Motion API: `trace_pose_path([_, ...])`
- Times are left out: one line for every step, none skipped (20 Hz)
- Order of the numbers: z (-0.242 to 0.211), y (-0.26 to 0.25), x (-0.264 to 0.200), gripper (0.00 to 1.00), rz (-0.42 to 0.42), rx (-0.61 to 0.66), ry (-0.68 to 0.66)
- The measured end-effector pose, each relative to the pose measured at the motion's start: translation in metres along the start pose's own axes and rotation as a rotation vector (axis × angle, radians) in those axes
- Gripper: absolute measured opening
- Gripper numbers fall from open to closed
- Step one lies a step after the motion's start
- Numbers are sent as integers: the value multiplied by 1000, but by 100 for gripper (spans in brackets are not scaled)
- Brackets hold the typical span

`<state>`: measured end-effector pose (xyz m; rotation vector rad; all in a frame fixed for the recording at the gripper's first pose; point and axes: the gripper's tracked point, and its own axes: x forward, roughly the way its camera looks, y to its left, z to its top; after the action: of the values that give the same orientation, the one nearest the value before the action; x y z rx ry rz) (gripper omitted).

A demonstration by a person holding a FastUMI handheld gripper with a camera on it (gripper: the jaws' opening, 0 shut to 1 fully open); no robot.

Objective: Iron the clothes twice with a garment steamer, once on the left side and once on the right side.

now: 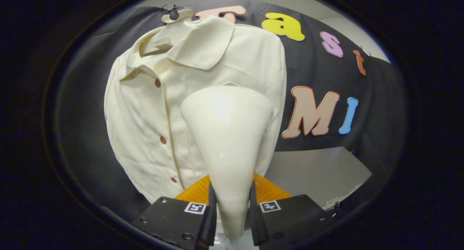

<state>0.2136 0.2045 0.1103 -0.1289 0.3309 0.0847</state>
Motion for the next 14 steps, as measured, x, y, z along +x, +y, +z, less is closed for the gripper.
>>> trace_pose_path([-7, -1, 3, 39, -3, 2, 9])
trace_pose_path([-16, -3, 6, 39, -8, 2, 21])
trace_pose_path([-22, -3, 9, 39, -11, -1, 33])
trace_pose_path([-28, -2, 11, 39, -13, -7, 38])
trace_pose_path([-34, -2, 13, 39, -14, -15, 45])
trace_pose_path([-41, 0, 16, 39, -12, -24, 49])
trace_pose_path([-48, 1, 18, 39, -11, -33, 63])
trace_pose_path([-56, 2, 21, 39, -11, -39, 71])
trace_pose_path([-65, 4, 24, 39, -10, -43, 89])
trace_pose_path([-74, 6, 27, 39, -6, -45, 105])
trace_pose_path([-83, 8, 31, 39, -2, -44, 121])
trace_pose_path([-91, 9, 33, 39, 1, -40, 136])
trace_pose_path([-99, 9, 37, 39, 2, -40, 149])
trace_pose_path([-106, 8, 39, 39, 1, -36, 162])
